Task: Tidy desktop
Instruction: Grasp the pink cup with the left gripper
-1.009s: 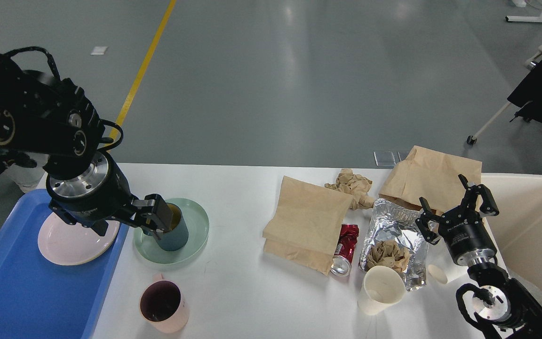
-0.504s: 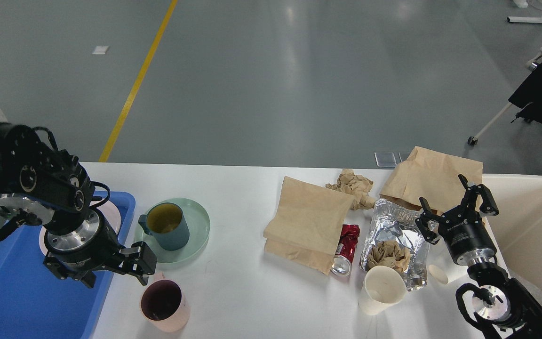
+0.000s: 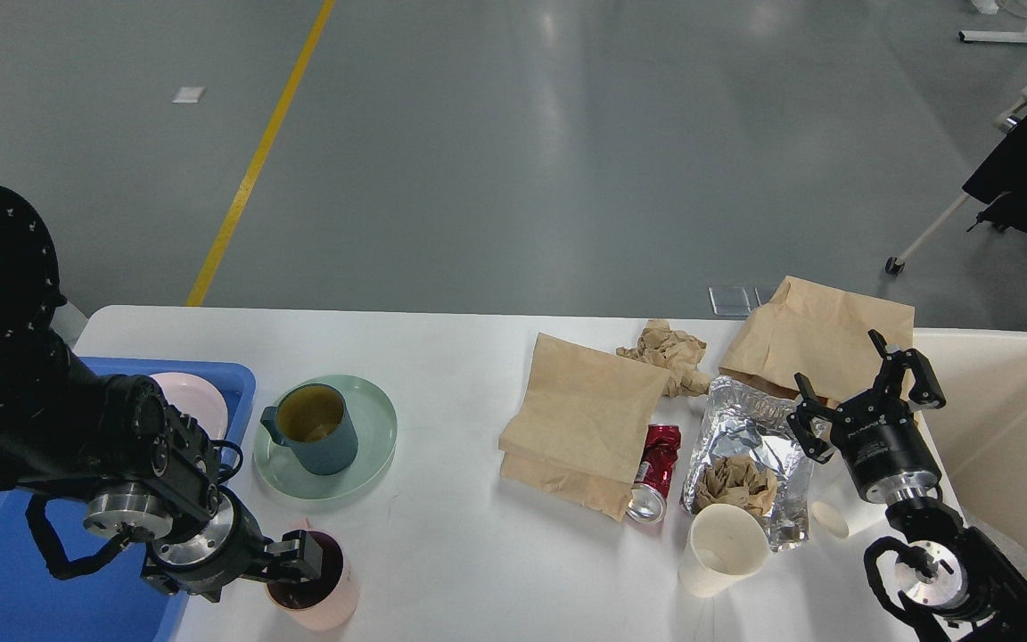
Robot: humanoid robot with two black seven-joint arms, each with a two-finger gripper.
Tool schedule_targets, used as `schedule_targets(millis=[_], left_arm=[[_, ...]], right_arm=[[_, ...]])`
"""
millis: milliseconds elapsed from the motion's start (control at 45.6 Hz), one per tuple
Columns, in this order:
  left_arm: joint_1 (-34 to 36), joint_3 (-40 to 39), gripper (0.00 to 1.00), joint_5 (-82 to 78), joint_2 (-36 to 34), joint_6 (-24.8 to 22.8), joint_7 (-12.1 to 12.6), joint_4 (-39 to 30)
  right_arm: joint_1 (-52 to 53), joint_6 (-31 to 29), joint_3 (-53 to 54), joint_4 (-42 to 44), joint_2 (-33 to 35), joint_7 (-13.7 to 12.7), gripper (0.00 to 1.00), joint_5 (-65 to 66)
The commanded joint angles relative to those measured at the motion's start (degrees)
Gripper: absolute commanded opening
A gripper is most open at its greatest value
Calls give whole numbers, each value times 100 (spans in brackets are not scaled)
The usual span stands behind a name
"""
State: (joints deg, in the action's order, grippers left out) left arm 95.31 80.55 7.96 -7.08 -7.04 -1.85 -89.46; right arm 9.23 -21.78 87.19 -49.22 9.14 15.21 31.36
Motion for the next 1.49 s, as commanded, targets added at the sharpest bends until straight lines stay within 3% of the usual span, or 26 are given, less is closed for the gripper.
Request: schedule_targets(millis=[0,110,307,461,548,768,877,1163,1250,1470], left_arm=[[-100,-13,87,13,5,246,0,87],[-249,-65,79,22,5,545,-18,122],[-522,-276,76,4,-4,695,-53,307],[-566,-311,53,-13,13,695,-9,333],[-566,-311,49,-22,13,704,-26,342],[-610,-311,12,-66,13,686,53,342],[-610,-311,1,-75,22,651,70,342],[-470,-268,0,-75,-66,537,35,272],[-154,-206,0,-75,-136,397,44,158],[1173,137,0,-75,-294,-604,-35,-396]], right_arm=[[0,-2,0,0,0,0,100,2],[0,-2,0,0,0,0,100,2],[0,-2,0,0,0,0,100,2],[0,-2,0,0,0,0,100,2],[0,-2,0,0,0,0,100,2],[0,7,0,0,0,0,100,2],[0,-2,0,0,0,0,100,2],[0,7,0,0,0,0,100,2],[0,-2,0,0,0,0,100,2],[0,7,0,0,0,0,100,-7]])
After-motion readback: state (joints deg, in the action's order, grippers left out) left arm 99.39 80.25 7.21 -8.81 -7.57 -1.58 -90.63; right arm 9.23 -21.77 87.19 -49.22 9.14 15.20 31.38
